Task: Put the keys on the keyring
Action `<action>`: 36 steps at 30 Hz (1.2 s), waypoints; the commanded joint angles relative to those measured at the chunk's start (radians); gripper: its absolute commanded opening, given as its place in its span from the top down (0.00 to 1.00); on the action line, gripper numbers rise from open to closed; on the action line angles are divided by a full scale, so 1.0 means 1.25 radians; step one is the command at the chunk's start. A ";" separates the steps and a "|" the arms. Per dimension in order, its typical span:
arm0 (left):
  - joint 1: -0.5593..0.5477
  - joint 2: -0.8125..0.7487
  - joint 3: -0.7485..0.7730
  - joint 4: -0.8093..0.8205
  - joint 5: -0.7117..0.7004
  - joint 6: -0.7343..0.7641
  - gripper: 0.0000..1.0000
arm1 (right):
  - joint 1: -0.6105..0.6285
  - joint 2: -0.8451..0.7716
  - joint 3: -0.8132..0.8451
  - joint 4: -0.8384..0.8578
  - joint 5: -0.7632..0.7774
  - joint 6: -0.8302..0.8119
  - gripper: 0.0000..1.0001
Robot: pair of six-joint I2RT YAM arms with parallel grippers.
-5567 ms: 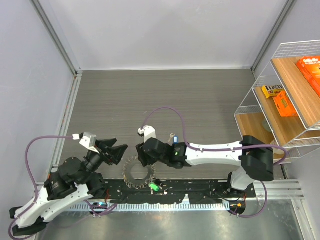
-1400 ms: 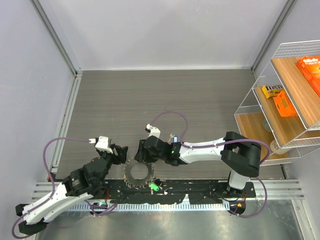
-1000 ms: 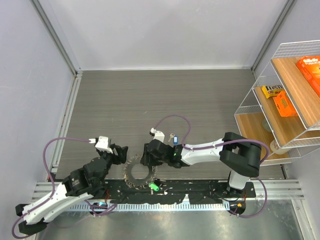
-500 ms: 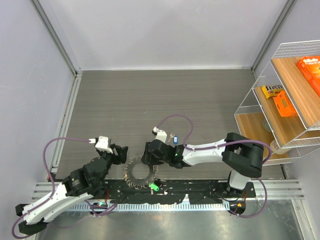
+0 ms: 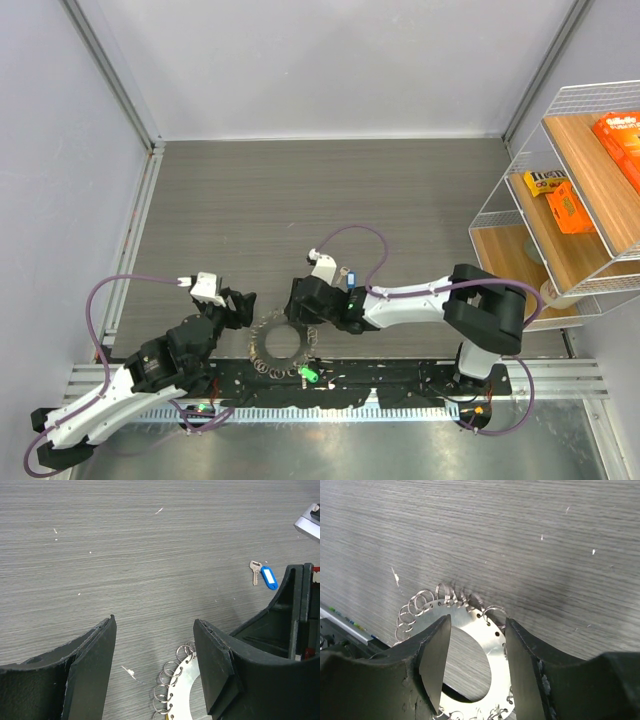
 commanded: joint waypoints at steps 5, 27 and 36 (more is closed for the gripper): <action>0.000 -0.237 -0.002 0.017 -0.014 -0.012 0.31 | -0.006 0.046 0.046 -0.020 0.036 0.020 0.46; 0.000 -0.238 -0.001 0.017 -0.018 -0.012 0.30 | -0.009 0.040 -0.049 0.065 -0.024 0.027 0.93; 0.000 -0.238 -0.003 0.019 -0.014 -0.012 0.30 | -0.008 -0.041 -0.114 0.166 -0.003 -0.037 0.95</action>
